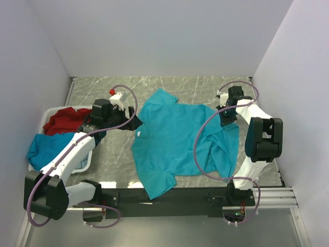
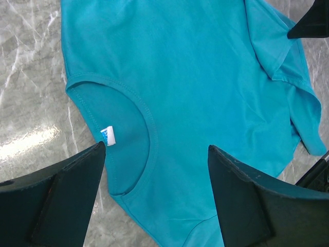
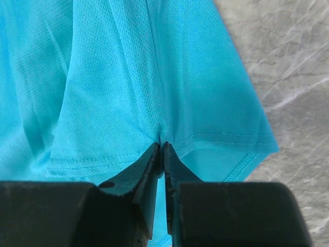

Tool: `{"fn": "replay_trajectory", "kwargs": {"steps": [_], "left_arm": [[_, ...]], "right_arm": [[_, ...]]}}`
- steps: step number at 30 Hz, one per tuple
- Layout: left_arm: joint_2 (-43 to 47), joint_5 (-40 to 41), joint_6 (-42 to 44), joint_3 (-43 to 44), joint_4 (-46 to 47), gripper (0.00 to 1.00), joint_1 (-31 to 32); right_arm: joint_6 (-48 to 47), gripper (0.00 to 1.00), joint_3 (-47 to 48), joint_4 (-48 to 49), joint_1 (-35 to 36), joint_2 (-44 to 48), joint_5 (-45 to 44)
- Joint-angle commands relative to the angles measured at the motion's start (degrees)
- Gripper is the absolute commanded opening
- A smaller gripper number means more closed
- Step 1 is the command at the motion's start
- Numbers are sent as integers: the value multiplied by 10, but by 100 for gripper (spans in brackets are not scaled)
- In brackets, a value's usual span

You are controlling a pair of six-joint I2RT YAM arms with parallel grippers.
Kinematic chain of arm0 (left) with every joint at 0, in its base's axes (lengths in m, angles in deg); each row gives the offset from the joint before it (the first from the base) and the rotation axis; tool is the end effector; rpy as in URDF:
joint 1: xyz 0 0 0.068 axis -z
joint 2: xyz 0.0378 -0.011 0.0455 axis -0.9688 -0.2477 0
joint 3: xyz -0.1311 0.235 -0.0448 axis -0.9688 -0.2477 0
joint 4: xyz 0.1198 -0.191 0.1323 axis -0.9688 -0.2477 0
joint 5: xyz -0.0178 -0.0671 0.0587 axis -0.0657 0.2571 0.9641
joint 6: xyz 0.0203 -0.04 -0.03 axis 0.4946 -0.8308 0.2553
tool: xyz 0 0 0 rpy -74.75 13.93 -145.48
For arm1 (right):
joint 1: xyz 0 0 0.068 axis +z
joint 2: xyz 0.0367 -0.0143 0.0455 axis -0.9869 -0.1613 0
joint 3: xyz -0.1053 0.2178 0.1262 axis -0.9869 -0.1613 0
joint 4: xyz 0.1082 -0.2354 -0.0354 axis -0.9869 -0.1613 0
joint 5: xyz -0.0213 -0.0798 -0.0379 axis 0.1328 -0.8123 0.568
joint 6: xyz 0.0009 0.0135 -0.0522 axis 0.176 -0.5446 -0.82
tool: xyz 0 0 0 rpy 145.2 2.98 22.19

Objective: Fold and stack the t-shirts
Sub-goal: Flatten the tshirt out

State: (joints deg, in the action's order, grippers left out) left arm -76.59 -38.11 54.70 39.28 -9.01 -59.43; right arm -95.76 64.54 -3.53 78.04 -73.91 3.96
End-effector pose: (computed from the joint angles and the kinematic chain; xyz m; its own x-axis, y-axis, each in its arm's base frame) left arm 0.2448 -0.0853 0.2762 -0.6358 -0.0900 -0.7666 0.4059 0.8058 -0.4313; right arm 0.3579 -0.0112 0.1943 -0.8789 -0.2656 -0.3961 -0.2982 0.9543 0.0217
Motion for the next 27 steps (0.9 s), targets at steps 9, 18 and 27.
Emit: {"fn": "replay_trajectory", "kwargs": {"steps": [9,18,27], "left_arm": [[10,-9,13,15,13,86,1],[0,-4,13,17,15,86,1],[-12,11,16,17,18,87,1]], "right_arm": [[-14,7,18,-4,-7,11,6],[-36,0,116,96,-22,9,-170],[-78,0,315,163,-22,-178,-282]]}}
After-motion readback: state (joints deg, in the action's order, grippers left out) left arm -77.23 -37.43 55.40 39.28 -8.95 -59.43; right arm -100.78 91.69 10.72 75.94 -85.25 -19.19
